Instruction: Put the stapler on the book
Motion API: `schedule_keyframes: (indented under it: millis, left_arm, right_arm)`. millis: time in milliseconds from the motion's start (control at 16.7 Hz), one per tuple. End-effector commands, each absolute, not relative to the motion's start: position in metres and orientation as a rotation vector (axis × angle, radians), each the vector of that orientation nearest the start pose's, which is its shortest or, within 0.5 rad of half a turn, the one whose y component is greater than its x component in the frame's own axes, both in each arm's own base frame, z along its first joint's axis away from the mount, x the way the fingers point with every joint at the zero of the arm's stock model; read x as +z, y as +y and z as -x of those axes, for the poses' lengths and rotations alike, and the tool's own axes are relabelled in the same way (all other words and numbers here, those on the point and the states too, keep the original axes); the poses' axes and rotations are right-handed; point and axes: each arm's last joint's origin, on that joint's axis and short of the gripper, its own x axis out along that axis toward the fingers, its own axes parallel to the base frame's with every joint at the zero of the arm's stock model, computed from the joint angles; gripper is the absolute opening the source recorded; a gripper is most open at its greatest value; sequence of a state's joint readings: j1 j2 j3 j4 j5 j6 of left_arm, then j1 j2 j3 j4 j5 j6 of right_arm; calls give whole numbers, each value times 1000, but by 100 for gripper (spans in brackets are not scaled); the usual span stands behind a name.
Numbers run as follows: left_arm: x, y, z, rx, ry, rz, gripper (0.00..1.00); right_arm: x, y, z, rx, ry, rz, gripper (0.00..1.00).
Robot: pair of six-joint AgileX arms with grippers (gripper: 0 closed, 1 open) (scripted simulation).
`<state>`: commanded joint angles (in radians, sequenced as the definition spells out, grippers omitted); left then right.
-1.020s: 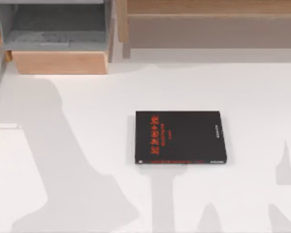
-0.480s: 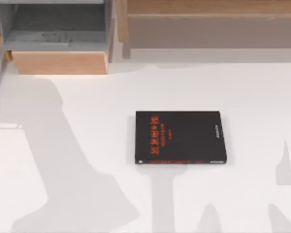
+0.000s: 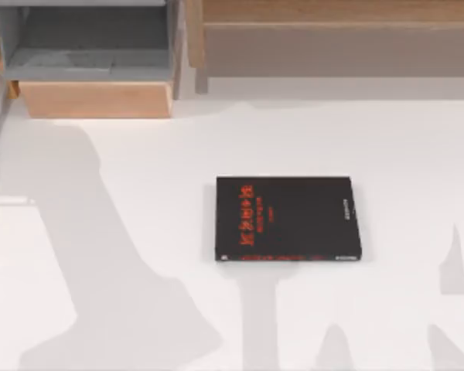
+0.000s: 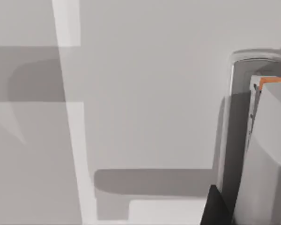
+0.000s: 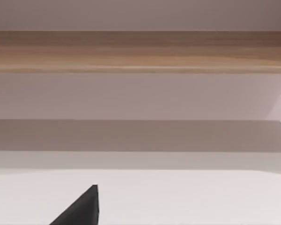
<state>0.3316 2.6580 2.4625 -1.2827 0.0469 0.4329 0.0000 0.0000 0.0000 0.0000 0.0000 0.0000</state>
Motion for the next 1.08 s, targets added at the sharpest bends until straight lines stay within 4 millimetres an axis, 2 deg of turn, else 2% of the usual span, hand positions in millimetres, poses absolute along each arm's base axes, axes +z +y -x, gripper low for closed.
schedule_keyframes:
  millis: [240, 420, 540, 660, 840, 960, 1080]
  left_arm:
    - [167, 177, -481, -2, 1452, -4, 0]
    - [214, 166, -471, 85, 1396, 53, 0]
    - [250, 143, -466, 129, 1341, 75, 0]
    - [284, 110, -460, 151, 1282, 90, 0]
    - [321, 45, -452, 141, 1211, 103, 0]
    - [333, -6, -446, 108, 1187, 108, 0]
    - [334, -61, -440, 65, 1185, 110, 0]
  right_arm:
    - [160, -1, -106, 0, 0, 0, 100]
    - [160, -1, -106, 0, 0, 0, 100]
    - [160, -1, -106, 0, 0, 0, 100]
    - [160, -1, -106, 0, 0, 0, 100]
    - [160, -1, -106, 0, 0, 0, 100]
    - [160, -1, -106, 0, 0, 0, 100]
    - [160, -1, -106, 0, 0, 0, 100]
